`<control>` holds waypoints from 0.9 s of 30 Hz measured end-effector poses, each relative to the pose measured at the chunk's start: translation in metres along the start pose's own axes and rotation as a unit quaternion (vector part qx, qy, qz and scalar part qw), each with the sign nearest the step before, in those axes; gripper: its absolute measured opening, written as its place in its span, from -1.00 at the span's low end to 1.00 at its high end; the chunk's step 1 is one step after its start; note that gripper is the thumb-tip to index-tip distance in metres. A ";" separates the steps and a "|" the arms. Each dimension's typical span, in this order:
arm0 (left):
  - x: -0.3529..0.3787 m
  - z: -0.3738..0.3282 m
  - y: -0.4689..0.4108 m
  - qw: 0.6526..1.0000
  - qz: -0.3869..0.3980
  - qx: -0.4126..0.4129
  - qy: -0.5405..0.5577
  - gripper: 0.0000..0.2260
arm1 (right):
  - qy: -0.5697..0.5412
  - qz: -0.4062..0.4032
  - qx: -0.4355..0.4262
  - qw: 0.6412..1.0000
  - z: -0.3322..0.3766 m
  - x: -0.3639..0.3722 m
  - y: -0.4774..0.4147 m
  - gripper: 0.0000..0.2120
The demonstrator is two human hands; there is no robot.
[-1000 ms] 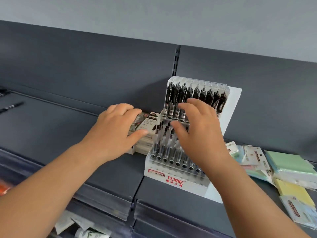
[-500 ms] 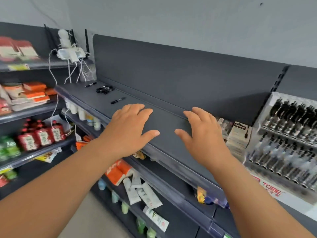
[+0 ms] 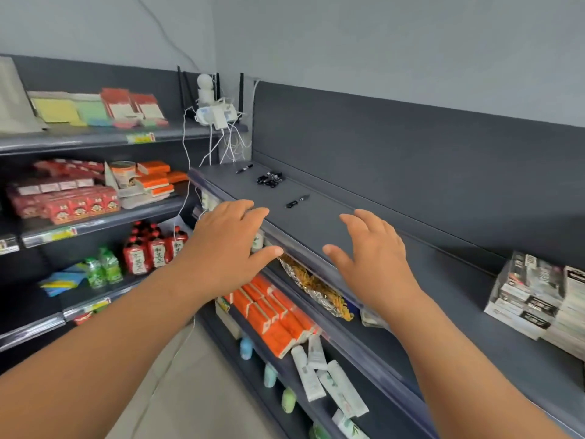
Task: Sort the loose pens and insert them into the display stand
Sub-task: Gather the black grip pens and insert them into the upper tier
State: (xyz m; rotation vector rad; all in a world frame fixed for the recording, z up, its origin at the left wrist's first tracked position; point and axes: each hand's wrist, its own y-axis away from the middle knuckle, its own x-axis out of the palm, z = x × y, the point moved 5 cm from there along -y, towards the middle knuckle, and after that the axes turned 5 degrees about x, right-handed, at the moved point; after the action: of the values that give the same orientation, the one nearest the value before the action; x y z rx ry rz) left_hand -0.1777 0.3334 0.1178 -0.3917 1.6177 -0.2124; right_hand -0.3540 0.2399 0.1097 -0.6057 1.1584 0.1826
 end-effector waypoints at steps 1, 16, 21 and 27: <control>0.003 0.009 -0.005 1.000 0.002 -0.003 -0.001 -0.37 | -0.003 0.004 -0.003 1.000 0.004 0.006 -0.010 -0.44; 0.089 0.138 -0.189 0.998 0.021 -0.042 -0.033 -0.35 | -0.040 0.063 -0.013 0.997 0.012 0.141 -0.238 -0.44; 0.125 0.171 -0.250 0.998 0.040 -0.041 -0.021 -0.36 | -0.042 0.091 0.006 0.995 0.006 0.184 -0.301 -0.45; 0.165 0.216 -0.322 0.999 0.041 -0.023 -0.003 -0.38 | -0.026 0.120 0.104 0.987 -0.009 0.234 -0.356 -0.60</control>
State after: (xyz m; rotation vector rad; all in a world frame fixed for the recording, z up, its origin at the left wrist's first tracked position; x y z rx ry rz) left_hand 0.0686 -0.0044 0.0642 -0.3601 1.6309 -0.1126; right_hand -0.1101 -0.0992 0.0227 -0.2753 1.1816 0.2784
